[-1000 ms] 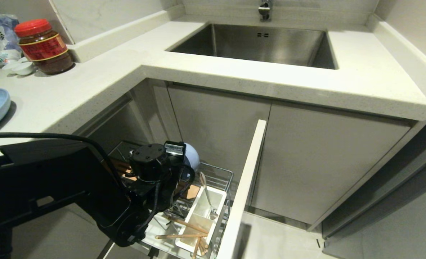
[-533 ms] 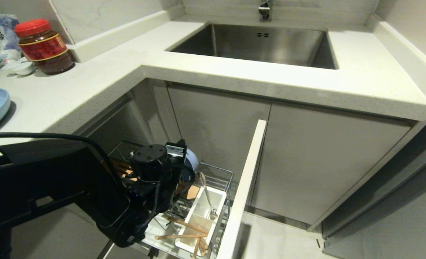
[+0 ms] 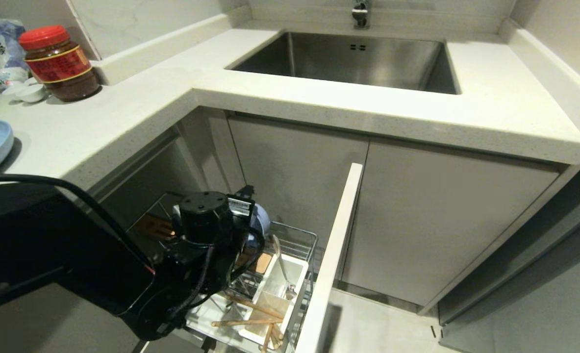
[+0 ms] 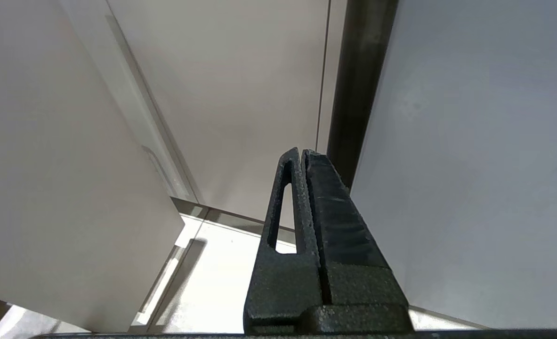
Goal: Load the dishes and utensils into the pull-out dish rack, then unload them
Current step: Pick up the bowl and place it in the cupboard, then pick up the plate and place it in the cupboard
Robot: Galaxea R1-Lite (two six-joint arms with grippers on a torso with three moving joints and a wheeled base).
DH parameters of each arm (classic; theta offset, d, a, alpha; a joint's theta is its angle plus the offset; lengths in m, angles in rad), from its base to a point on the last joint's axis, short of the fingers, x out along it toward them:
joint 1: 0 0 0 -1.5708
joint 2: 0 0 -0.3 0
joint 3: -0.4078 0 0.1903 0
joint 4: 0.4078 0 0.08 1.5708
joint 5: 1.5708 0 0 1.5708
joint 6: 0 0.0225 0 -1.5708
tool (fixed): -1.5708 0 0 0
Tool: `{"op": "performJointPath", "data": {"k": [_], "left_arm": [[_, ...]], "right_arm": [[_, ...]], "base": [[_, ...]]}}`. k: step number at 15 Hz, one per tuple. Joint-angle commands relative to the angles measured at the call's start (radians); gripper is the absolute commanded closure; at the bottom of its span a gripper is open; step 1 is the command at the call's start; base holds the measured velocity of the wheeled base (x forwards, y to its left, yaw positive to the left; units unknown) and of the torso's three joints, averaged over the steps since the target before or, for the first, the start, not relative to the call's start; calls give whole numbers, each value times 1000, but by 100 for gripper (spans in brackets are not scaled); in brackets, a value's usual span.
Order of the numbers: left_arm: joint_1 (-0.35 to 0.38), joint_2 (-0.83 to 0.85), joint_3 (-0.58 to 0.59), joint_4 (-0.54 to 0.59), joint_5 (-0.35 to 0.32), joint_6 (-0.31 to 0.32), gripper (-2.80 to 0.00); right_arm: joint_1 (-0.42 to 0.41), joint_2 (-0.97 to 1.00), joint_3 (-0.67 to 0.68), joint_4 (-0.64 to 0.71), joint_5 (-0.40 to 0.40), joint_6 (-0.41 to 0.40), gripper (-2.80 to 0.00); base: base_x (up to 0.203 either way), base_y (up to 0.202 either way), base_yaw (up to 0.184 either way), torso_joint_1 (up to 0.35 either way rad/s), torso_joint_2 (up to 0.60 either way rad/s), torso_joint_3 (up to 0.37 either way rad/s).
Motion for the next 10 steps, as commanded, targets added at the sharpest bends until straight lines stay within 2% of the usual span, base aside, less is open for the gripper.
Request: {"op": "performJointPath", "data": {"k": [1, 4, 5, 7, 8, 10], "left_arm": [[-27, -169, -3, 244, 9, -38, -280], [-40, -304, -10, 534, 12, -67, -280], [-44, -344, -17, 622, 13, -73, 0], [-69, -409, -51, 760, 10, -72, 0], [-91, -440, -81, 824, 14, -52, 0], [-126, -515, -132, 892, 25, 64, 0]], "right_arm": [[0, -1, 26, -1, 0, 0, 0], [0, -1, 26, -1, 0, 0, 0], [0, -1, 26, -1, 0, 0, 0], [0, -1, 26, 0, 0, 0, 0], [0, -1, 26, 0, 0, 0, 0], [0, -1, 26, -1, 0, 0, 0]], "base": [[0, 0, 0, 0, 0, 0], [0, 0, 0, 0, 0, 0], [0, 0, 0, 0, 0, 0], [0, 0, 0, 0, 0, 0], [0, 0, 0, 0, 0, 0], [0, 0, 0, 0, 0, 0]]}}
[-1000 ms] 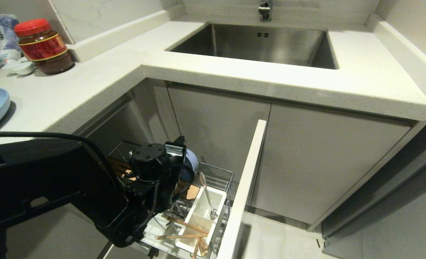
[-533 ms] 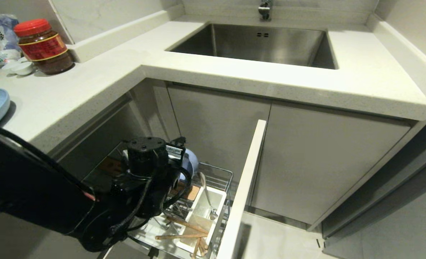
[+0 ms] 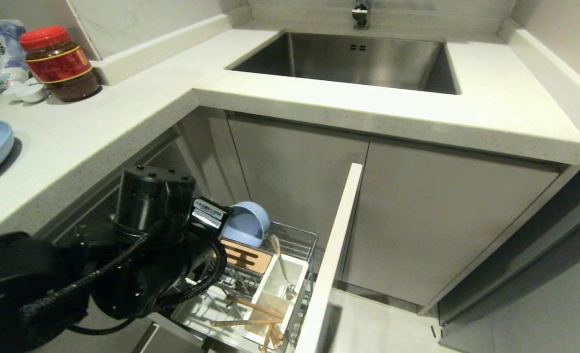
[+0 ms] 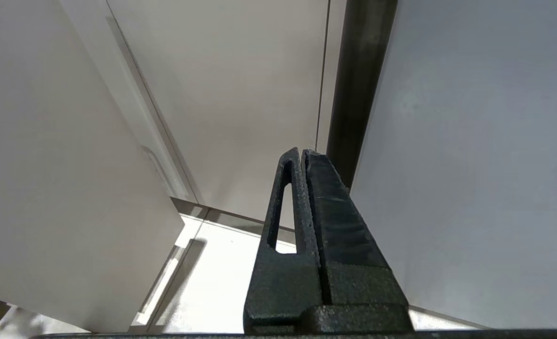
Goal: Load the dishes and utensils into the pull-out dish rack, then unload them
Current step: Pick up the plate and place it in the cupboard
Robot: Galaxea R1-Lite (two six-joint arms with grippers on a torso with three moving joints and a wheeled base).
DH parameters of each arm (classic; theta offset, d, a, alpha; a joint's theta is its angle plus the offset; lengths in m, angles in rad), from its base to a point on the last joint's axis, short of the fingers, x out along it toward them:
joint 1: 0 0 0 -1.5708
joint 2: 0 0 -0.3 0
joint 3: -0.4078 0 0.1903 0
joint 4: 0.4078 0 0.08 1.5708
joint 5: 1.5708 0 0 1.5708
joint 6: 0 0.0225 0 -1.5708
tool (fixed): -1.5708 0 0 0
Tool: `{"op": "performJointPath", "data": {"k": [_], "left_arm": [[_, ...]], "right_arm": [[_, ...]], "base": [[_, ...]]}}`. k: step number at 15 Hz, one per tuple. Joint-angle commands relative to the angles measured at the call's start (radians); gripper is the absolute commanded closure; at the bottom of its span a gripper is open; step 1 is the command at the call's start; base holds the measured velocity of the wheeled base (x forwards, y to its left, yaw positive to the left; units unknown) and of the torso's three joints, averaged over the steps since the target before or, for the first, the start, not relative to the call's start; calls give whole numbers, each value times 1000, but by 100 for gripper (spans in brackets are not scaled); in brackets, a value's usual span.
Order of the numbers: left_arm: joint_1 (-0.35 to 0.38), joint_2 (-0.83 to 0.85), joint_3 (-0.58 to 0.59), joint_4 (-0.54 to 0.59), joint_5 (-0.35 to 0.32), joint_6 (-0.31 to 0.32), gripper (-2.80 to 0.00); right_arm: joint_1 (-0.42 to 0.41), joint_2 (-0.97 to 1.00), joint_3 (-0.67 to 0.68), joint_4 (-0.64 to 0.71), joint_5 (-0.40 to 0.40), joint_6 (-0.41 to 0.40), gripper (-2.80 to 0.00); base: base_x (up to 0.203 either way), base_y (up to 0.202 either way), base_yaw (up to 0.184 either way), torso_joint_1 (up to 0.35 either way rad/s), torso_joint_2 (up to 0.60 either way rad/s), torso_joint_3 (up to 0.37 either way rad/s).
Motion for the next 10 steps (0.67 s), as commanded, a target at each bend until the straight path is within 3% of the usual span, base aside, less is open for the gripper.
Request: {"op": "performJointPath", "data": {"k": [1, 3, 6, 8, 10], "left_arm": [[-43, -128, -74, 45, 17, 151, 0], [-56, -188, -151, 49, 27, 378, 0], [-51, -263, -249, 43, 22, 860, 0], [4, -296, -311, 11, 14, 1150, 0], [131, -305, -335, -1, 14, 1261, 0]], "right_arm": [[0, -1, 26, -2, 0, 0, 0], [0, -1, 26, -1, 0, 0, 0], [0, -1, 26, 0, 0, 0, 0], [0, -1, 26, -1, 0, 0, 0], [0, -1, 26, -1, 0, 0, 0]], "base": [[0, 0, 0, 0, 0, 0], [0, 0, 0, 0, 0, 0], [0, 0, 0, 0, 0, 0], [0, 0, 0, 0, 0, 0], [0, 0, 0, 0, 0, 0]]}}
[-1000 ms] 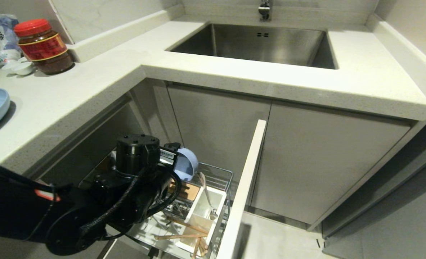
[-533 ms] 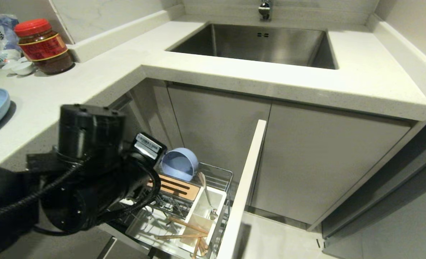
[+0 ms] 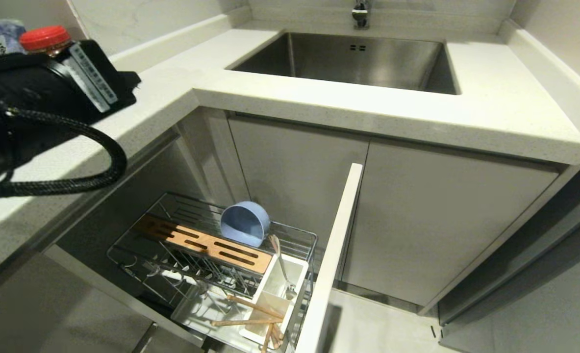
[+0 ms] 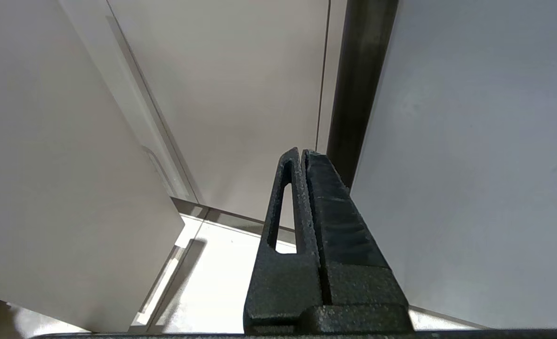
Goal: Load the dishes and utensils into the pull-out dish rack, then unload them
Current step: Pick up the plate and place it in the cupboard
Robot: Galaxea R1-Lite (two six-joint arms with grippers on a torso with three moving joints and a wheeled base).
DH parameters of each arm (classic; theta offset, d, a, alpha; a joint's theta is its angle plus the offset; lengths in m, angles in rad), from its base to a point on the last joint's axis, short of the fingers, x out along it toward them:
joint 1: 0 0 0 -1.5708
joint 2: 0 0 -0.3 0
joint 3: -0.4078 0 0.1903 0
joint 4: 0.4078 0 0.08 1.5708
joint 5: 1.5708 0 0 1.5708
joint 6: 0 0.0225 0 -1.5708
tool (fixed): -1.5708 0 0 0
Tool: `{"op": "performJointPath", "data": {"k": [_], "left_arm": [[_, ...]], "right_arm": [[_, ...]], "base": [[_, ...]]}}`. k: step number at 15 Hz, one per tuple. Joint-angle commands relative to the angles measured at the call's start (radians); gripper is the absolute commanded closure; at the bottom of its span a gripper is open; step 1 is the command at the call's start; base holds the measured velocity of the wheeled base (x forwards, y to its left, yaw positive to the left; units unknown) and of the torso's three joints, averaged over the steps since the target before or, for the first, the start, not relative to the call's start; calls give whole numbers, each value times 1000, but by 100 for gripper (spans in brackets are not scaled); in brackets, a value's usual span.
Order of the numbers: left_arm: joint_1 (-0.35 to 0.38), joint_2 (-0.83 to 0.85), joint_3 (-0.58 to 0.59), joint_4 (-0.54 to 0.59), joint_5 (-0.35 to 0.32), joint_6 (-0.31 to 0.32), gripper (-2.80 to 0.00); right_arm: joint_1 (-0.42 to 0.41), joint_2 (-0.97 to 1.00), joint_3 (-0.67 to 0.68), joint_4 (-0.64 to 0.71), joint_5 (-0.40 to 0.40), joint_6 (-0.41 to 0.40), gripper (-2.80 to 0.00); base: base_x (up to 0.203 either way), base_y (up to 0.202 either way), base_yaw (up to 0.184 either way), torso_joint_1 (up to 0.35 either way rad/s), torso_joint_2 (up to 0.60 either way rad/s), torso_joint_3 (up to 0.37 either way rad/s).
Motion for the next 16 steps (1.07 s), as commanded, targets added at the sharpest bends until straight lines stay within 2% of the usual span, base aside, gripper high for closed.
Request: {"op": "performJointPath", "data": {"k": [1, 3, 5, 10, 11, 13, 16], "left_arm": [[151, -28, -26, 7, 3, 201, 0], [273, -29, -42, 67, 6, 267, 0], [358, -27, -110, 216, 21, 293, 0], [500, -1, -262, 505, 46, 222, 0], [514, 19, -287, 555, 47, 197, -280], [546, 56, -324, 617, 54, 175, -280], [612, 119, -351, 625, 55, 159, -280]], "right_arm": [[0, -1, 26, -1, 0, 0, 0], [0, -1, 26, -1, 0, 0, 0], [0, -1, 26, -1, 0, 0, 0], [0, -1, 26, 0, 0, 0, 0], [0, -1, 26, -2, 0, 0, 0], [0, -1, 26, -1, 0, 0, 0], [0, -1, 26, -1, 0, 0, 0]], "base": [[0, 0, 0, 0, 0, 0], [0, 0, 0, 0, 0, 0], [0, 0, 0, 0, 0, 0], [0, 0, 0, 0, 0, 0], [0, 0, 0, 0, 0, 0], [0, 0, 0, 0, 0, 0], [0, 0, 0, 0, 0, 0]]}}
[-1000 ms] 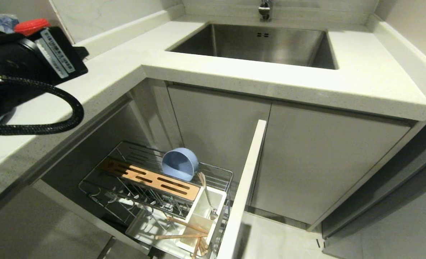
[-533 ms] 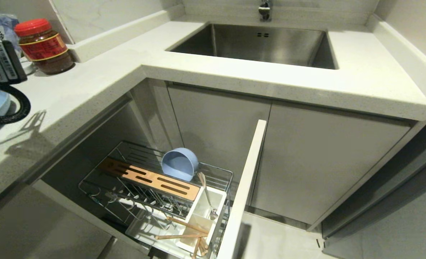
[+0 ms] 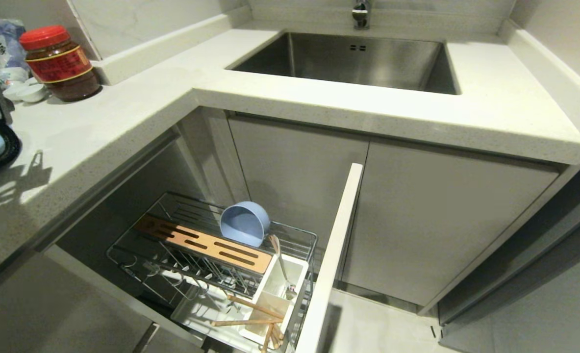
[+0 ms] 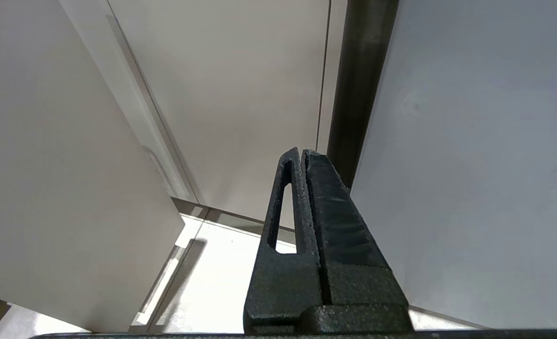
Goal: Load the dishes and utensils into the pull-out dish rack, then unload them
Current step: Pick up the plate and place it in the cupboard
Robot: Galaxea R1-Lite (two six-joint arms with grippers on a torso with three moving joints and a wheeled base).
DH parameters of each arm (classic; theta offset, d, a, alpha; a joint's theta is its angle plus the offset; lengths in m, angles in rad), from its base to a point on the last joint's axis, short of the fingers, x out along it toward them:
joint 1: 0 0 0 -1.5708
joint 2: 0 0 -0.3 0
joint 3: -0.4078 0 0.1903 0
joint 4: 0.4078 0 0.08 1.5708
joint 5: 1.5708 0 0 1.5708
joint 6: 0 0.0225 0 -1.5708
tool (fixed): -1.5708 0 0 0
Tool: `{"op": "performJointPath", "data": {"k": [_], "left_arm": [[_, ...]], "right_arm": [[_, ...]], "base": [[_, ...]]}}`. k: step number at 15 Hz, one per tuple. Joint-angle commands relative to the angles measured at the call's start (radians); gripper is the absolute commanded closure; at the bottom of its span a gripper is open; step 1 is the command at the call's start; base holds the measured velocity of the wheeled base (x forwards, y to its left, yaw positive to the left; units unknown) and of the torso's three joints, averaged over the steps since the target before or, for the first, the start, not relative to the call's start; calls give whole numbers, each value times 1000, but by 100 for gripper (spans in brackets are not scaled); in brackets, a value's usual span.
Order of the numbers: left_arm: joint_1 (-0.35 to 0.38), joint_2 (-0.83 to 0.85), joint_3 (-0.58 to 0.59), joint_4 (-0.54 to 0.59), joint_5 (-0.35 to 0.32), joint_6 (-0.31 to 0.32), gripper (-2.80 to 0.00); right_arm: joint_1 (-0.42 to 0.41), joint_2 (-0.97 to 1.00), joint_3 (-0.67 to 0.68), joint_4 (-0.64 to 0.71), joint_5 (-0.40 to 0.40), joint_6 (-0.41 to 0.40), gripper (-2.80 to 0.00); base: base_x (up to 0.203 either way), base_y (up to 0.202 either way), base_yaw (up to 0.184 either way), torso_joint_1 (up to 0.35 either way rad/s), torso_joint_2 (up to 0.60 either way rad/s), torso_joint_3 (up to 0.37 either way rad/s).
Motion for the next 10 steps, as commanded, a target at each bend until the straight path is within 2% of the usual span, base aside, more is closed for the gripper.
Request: {"op": "performJointPath", "data": {"k": [1, 5, 10], "left_arm": [[37, 72, -21, 5, 6, -3, -280], [75, 129, -37, 12, 5, -5, -280], [79, 176, -110, 128, 1, -79, -280]], "right_arm": [[0, -1, 26, -1, 0, 0, 0], [0, -1, 26, 0, 0, 0, 0], [0, -1, 26, -1, 0, 0, 0]], "base": [[0, 0, 0, 0, 0, 0], [0, 0, 0, 0, 0, 0], [0, 0, 0, 0, 0, 0]]}}
